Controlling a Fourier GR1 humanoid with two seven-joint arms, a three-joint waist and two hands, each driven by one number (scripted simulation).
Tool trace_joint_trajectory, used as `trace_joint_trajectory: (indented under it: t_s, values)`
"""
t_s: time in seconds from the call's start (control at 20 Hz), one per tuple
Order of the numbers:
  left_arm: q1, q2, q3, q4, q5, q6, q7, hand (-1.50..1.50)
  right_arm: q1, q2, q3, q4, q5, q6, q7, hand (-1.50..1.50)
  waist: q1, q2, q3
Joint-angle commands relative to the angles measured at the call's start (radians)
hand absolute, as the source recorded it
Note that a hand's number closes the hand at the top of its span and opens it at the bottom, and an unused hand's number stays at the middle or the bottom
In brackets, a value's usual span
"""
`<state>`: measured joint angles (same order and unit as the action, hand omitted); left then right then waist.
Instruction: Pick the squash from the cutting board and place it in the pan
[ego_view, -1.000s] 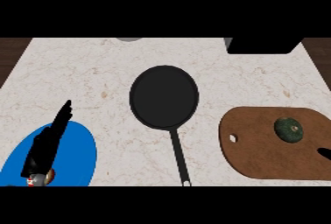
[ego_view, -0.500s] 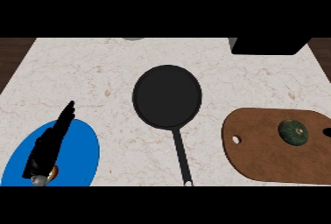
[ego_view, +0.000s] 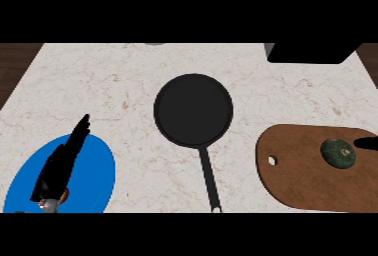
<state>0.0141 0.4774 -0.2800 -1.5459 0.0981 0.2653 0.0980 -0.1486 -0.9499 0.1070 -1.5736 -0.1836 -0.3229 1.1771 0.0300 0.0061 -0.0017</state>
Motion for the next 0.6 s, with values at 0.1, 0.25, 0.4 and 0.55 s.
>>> trace_joint_trajectory:
  t_s: [0.1,0.25,0.4,0.55]
  values:
    - [0.004,-0.010,0.000,-0.024,-0.014,-0.002,0.016,0.00,-0.113,0.018,0.077,0.109,-0.062,0.118,0.181,-1.50,0.002,-0.001,0.001]
    - [0.000,-0.025,0.002,-0.018,-0.032,0.016,0.028,0.00,-0.143,0.004,0.088,0.161,-0.094,0.171,0.176,-1.50,-0.008,-0.003,0.001]
    - [-0.032,-0.019,0.024,0.005,-0.022,-0.017,0.035,0.00,-0.222,0.039,0.120,0.167,-0.087,0.154,0.226,-1.50,-0.012,-0.003,0.001]
    - [0.022,-0.054,-0.002,0.027,-0.061,0.016,-0.023,0.00,-0.253,0.038,0.142,0.212,-0.096,0.174,0.234,-1.50,-0.013,-0.004,0.000]
